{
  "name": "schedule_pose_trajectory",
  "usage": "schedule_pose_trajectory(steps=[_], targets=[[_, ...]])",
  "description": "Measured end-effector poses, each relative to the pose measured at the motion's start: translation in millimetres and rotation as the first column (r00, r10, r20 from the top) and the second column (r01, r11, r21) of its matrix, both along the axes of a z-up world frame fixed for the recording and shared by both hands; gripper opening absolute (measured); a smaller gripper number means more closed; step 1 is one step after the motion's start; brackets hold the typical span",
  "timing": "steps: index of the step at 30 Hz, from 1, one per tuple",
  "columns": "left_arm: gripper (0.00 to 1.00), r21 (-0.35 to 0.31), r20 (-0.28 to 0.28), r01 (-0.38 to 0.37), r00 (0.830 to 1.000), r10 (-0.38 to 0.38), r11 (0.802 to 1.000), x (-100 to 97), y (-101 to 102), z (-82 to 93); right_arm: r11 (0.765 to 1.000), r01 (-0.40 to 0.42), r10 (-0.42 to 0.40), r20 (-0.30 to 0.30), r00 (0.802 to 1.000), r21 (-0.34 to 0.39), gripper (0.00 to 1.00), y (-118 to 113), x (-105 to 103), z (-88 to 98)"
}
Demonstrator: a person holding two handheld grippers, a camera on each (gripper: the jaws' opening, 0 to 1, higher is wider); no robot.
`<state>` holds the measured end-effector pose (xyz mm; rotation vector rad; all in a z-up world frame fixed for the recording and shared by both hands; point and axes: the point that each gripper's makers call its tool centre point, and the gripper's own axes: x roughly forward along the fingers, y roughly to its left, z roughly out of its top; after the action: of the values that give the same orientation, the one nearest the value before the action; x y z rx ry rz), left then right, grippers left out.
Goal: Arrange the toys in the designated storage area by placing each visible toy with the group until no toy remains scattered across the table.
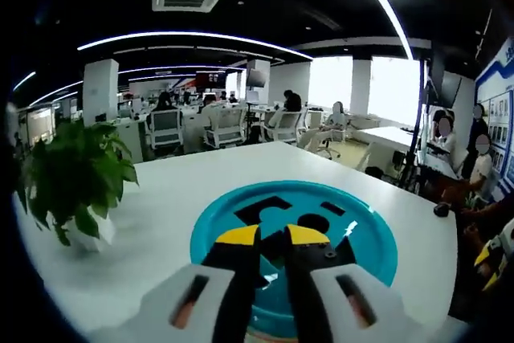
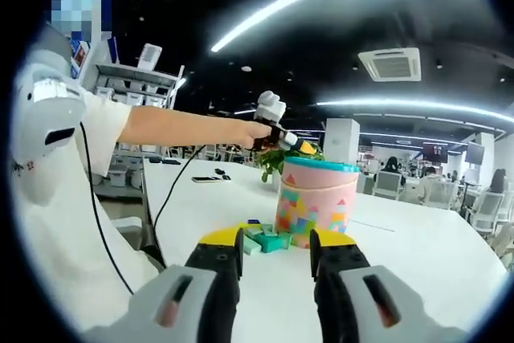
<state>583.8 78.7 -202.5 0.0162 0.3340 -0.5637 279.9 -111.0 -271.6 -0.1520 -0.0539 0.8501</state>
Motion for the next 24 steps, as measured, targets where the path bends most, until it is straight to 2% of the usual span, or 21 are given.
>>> schedule_pose_trajectory(steps=[3,7,9,12,13,16,18,20,22,24], targets=[[0.24,-0.007,0.005,0.019,1.0,-0.019,1.0,-3.5,0.0,2.4,1.0,0.001,-0.001,0.003,1.0,0.0,0.34,0.0,-0.4,0.6],[0.28,-0.043,-0.004,0.052,0.999,-0.053,0.998,-14.4,2.1,5.2,1.0,0.007,-0.007,0.005,1.0,0.007,0.34,-1.7,0.0,2.7],[0.33,-0.071,0.03,0.078,0.997,-0.076,0.994,-18.7,2.1,13.5,1.0,0.006,-0.006,0.008,1.0,0.0,0.34,-1.2,-1.0,2.3],[0.32,-0.096,0.081,0.074,0.994,-0.066,0.993,-26.1,9.0,25.0,1.0,0.006,-0.006,0.006,1.0,-0.006,0.34,-0.2,-0.9,1.4],[0.34,-0.111,0.095,0.105,0.991,-0.095,0.988,-31.1,6.6,29.6,1.0,0.007,-0.007,0.007,1.0,-0.004,0.34,0.2,-0.7,1.9],[0.47,-0.084,0.107,0.182,0.979,-0.172,0.98,-47.9,5.5,32.2,0.999,0.018,-0.018,-0.007,1.0,0.03,0.41,1.3,0.1,7.0],[0.51,-0.048,0.08,0.202,0.977,-0.198,0.978,-59.5,6.7,23.2,0.999,0.008,-0.006,-0.028,1.0,0.047,0.43,3.2,-0.5,8.9],[0.58,-0.022,0.101,0.211,0.973,-0.207,0.977,-73.3,8.4,19.2,0.999,0.036,-0.035,-0.022,0.999,0.031,0.43,0.8,2.3,8.7],[0.6,-0.004,0.118,0.198,0.974,-0.196,0.98,-89.0,14.8,13.8,0.998,0.059,-0.059,-0.012,0.998,-0.01,0.42,-0.9,4.4,4.8],[0.58,-0.014,0.164,0.253,0.955,-0.247,0.967,-114.3,14.2,11.8,0.998,0.06,-0.06,-0.009,0.998,-0.023,0.42,-0.1,4.7,1.8]])
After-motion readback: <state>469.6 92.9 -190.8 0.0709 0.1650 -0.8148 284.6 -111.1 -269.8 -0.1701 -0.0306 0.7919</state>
